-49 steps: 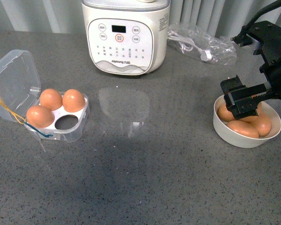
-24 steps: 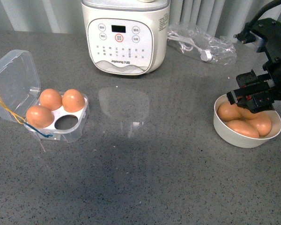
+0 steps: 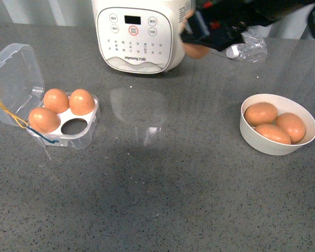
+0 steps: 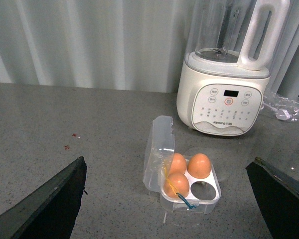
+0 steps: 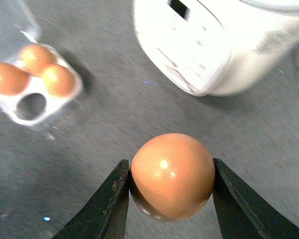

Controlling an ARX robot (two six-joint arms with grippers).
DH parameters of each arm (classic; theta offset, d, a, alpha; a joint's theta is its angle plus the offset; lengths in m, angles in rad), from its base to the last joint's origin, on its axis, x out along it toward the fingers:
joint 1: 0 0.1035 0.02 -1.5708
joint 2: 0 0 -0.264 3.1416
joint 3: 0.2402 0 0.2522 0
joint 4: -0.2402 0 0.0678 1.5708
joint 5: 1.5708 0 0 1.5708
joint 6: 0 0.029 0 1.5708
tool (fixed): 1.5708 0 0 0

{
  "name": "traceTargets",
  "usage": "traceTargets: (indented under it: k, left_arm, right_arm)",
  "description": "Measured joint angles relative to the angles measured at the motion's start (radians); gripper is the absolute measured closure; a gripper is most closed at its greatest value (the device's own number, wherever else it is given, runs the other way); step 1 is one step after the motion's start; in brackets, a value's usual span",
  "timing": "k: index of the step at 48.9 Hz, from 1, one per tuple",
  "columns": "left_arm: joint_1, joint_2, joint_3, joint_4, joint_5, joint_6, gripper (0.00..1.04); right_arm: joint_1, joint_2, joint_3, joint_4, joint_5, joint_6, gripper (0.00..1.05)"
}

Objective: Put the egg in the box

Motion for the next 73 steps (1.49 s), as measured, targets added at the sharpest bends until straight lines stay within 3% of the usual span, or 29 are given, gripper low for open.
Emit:
traceTargets:
  k: [7,18,28,67,73]
  left_arm:
    - [0.0,0.0,0.0,0.0,0.0,0.0,0.07]
    - [0.0,0.0,0.0,0.0,0.0,0.0,0.07]
    - [0.0,0.0,0.0,0.0,0.0,0.0,0.07]
    - [0.0,0.0,0.0,0.0,0.0,0.0,0.07]
    - [0.0,0.0,0.0,0.0,0.0,0.0,0.07]
  right_arm:
    - [0.081,0.066,0.052,0.048,-0.117,-0.023,0.64]
    - [0.149,0.19,0.076,0.08,-0.181,-0.055,0.64]
    - [0.209,0.29,0.117,0.144,-0.246,0.003,0.64]
    - [0.251,0.479,0.259,0.196,-0.189,0.07,0.64]
    - [0.252,0.485,0.266,0.193,-0.187,0.071,0.39]
